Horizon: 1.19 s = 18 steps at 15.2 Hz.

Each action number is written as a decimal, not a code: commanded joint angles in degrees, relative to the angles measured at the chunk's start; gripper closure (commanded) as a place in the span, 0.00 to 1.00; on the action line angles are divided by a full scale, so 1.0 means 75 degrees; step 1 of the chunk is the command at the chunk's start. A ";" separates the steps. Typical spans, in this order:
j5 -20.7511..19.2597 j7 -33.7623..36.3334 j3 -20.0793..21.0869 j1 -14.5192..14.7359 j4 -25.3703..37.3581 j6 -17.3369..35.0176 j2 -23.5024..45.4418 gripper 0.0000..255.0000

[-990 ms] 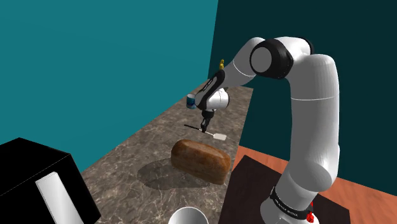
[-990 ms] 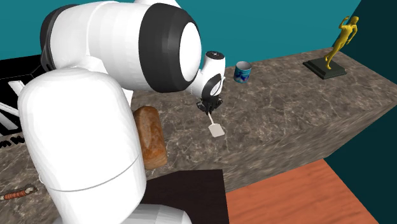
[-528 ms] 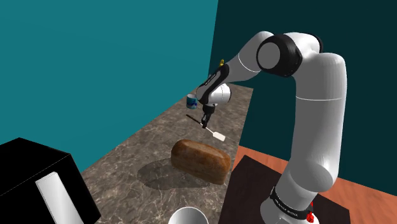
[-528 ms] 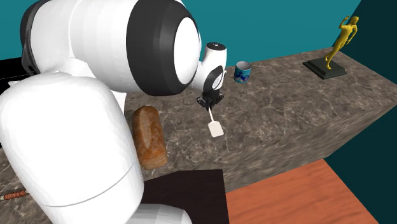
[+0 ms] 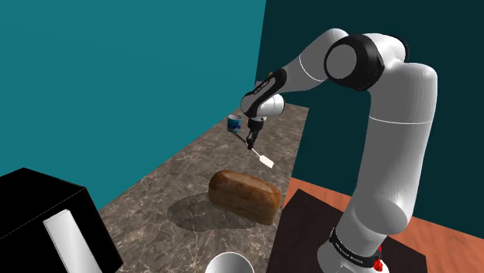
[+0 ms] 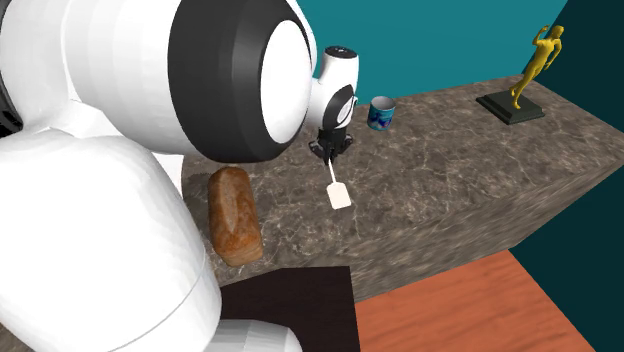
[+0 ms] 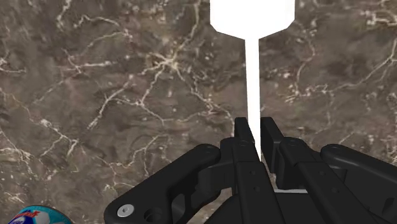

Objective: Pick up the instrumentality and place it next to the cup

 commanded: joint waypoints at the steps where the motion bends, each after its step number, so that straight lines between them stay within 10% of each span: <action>1: -0.0100 0.0068 -0.0039 0.0024 0.0033 -0.0172 -0.0148 1.00; 18: -0.0766 0.0571 -0.0195 0.0146 0.0642 -0.1735 -0.1199 1.00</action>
